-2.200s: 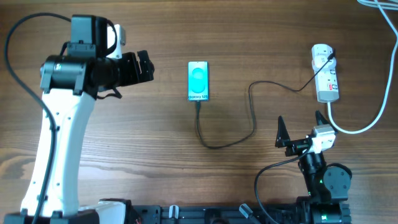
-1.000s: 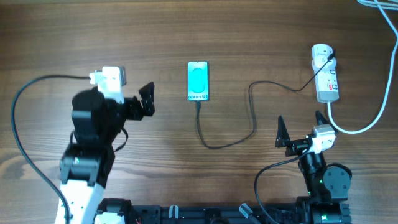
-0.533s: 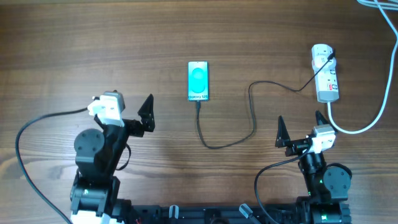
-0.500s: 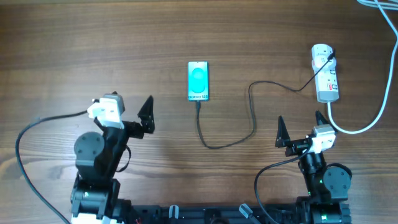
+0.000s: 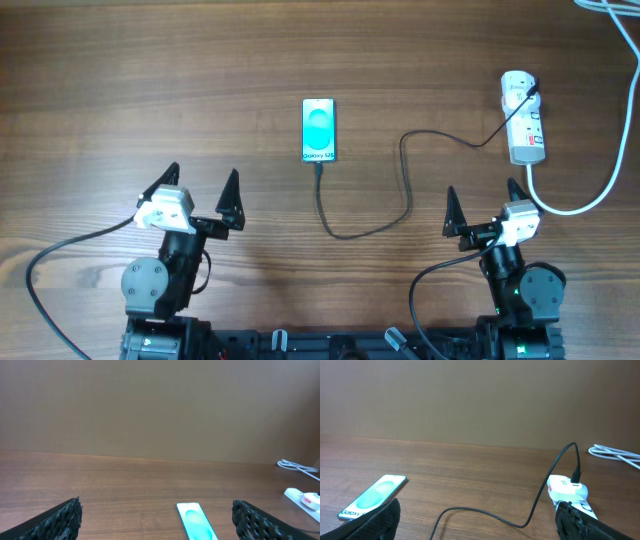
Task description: Plug charger to phone and switch on socket
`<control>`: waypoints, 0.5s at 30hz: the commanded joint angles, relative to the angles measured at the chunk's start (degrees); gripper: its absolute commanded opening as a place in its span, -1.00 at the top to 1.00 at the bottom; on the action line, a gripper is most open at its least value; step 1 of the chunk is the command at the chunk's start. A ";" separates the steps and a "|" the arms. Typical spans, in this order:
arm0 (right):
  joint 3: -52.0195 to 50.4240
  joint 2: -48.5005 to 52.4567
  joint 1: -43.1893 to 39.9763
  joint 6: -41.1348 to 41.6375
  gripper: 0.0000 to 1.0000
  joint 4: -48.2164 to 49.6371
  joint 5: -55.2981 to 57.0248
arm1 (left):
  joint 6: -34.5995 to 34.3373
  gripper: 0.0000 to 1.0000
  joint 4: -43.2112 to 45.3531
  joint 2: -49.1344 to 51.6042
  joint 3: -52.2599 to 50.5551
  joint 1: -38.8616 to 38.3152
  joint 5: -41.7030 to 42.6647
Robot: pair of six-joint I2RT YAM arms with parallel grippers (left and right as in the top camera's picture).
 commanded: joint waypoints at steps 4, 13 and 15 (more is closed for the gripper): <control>-0.09 -0.68 0.15 -0.68 -1.00 0.15 0.61 | 0.87 -1.00 1.55 -4.37 -4.09 0.33 -2.69; -0.09 -0.68 0.17 -0.68 -1.00 0.15 0.61 | 0.87 -1.00 5.42 -8.48 -8.11 0.33 -3.74; -0.09 -0.68 0.17 -0.70 -0.99 0.15 0.61 | 0.87 -1.00 5.66 -9.64 -8.79 0.33 -3.76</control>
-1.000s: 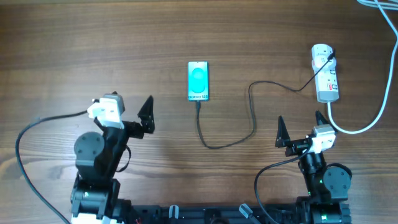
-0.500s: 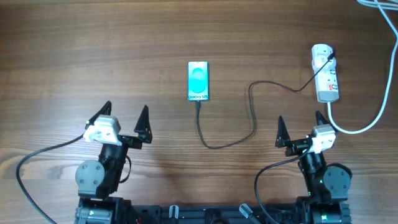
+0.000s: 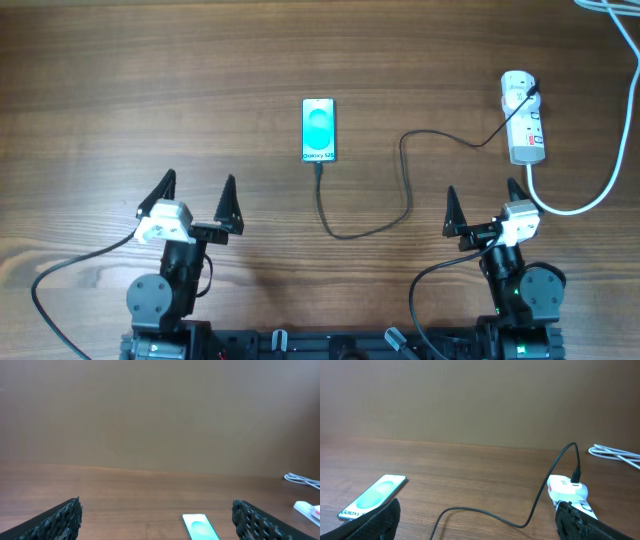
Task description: Plug charger to phone and switch on socket
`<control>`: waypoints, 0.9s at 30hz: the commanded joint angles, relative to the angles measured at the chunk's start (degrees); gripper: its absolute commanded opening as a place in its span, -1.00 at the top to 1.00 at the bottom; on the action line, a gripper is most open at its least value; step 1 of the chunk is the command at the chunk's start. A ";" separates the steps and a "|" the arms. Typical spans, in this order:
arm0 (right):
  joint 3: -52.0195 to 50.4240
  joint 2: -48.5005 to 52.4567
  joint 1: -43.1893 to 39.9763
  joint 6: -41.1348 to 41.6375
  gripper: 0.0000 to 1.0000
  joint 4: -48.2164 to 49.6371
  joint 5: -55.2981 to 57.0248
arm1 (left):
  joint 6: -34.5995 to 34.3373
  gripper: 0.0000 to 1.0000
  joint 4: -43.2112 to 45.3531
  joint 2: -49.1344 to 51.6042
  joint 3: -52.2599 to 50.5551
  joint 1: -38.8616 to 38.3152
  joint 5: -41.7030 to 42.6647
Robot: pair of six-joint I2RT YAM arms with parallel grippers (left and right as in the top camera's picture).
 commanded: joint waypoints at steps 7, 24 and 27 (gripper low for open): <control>-0.09 -0.68 0.17 -0.70 -0.99 0.15 0.61 | 0.39 -1.00 -0.42 -6.73 -4.15 2.40 -1.36; -0.09 -0.68 0.17 -0.70 -1.00 0.15 0.61 | 2.58 -1.00 -15.21 -9.31 -4.15 3.69 -9.92; -0.09 -0.68 0.15 -0.68 -0.99 0.15 0.61 | 4.44 -1.00 -15.13 -9.31 -4.15 3.69 -11.08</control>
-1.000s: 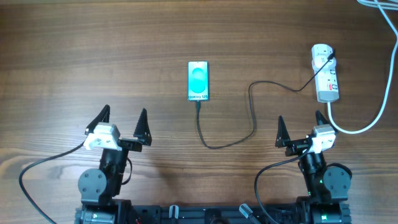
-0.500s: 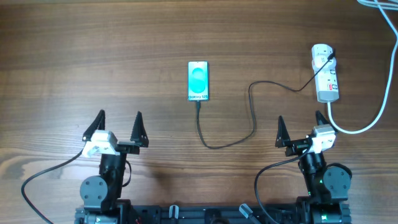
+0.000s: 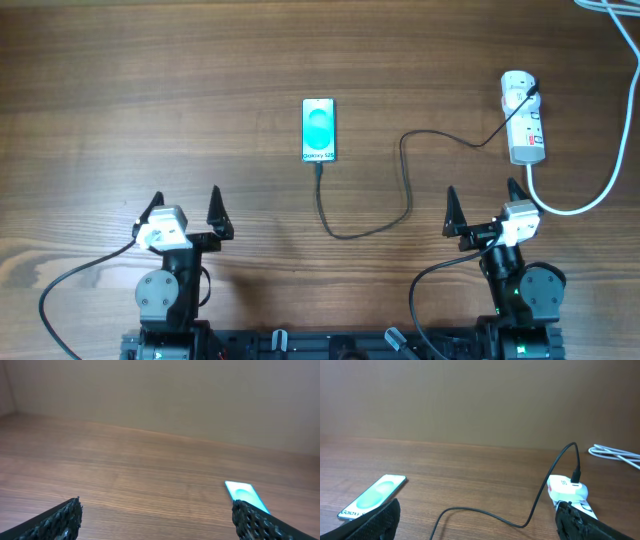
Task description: Plug charger to phone and switch on socket
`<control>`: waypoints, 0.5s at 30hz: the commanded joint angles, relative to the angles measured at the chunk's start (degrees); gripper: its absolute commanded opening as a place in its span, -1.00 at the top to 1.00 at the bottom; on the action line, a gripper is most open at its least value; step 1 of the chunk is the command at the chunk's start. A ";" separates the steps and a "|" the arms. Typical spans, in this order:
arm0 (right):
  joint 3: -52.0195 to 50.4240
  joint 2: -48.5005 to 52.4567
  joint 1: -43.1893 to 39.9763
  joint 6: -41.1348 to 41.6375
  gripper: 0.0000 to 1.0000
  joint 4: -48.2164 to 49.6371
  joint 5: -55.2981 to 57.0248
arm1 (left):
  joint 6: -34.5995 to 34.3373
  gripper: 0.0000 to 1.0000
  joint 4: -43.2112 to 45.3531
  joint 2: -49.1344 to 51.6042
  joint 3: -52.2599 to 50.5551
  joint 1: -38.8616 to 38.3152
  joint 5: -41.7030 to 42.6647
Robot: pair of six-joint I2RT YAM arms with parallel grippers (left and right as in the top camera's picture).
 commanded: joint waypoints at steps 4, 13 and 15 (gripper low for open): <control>-0.09 -0.68 0.17 -0.68 -0.99 0.15 0.61 | 8.81 -1.00 0.13 -0.63 -0.28 0.52 -3.67; -0.09 -0.68 0.15 -0.70 -1.00 0.15 0.61 | 8.98 -1.00 0.09 -0.63 -0.28 0.52 -3.82; -0.09 -0.68 0.17 -0.68 -1.00 0.15 0.61 | 8.98 -1.00 0.09 -0.63 -0.28 0.52 -3.52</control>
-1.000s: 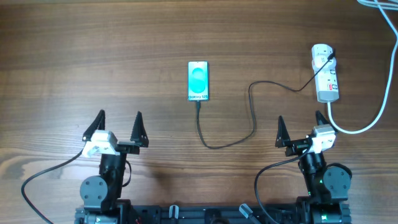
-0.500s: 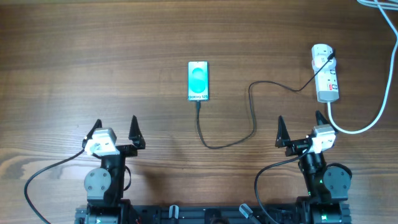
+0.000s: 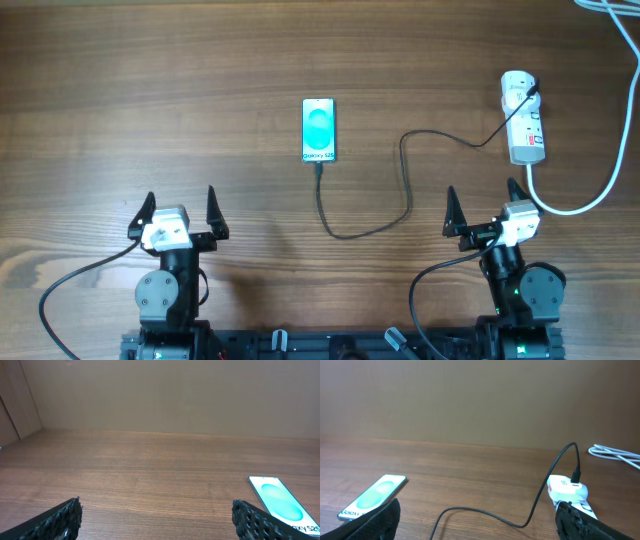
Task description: Plug charger to phone and switch on socket
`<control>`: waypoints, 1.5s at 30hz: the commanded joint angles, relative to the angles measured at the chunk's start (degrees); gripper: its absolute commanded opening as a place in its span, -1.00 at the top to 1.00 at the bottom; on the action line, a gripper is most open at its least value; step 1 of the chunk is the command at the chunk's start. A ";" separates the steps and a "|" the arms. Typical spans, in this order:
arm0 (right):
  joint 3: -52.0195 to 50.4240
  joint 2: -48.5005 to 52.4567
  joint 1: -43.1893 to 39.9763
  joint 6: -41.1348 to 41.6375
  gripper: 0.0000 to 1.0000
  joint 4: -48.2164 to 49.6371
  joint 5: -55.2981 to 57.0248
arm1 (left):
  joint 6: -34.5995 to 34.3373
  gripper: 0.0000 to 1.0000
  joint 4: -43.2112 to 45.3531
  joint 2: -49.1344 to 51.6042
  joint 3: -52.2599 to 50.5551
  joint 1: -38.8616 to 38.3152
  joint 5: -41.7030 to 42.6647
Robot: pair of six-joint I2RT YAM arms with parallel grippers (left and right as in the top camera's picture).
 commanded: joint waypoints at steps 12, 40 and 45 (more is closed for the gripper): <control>-0.09 -0.68 0.17 -0.68 -0.99 0.15 0.59 | 1.11 -1.00 -0.44 -0.63 -0.28 0.52 2.93; -0.09 -0.68 0.17 -0.68 -1.00 0.15 0.59 | 0.09 -1.00 -0.50 -0.63 -0.28 0.52 3.58; -0.09 -0.68 0.15 -0.70 -0.99 0.15 0.59 | -0.20 -1.00 -0.44 -0.63 -0.28 0.52 3.56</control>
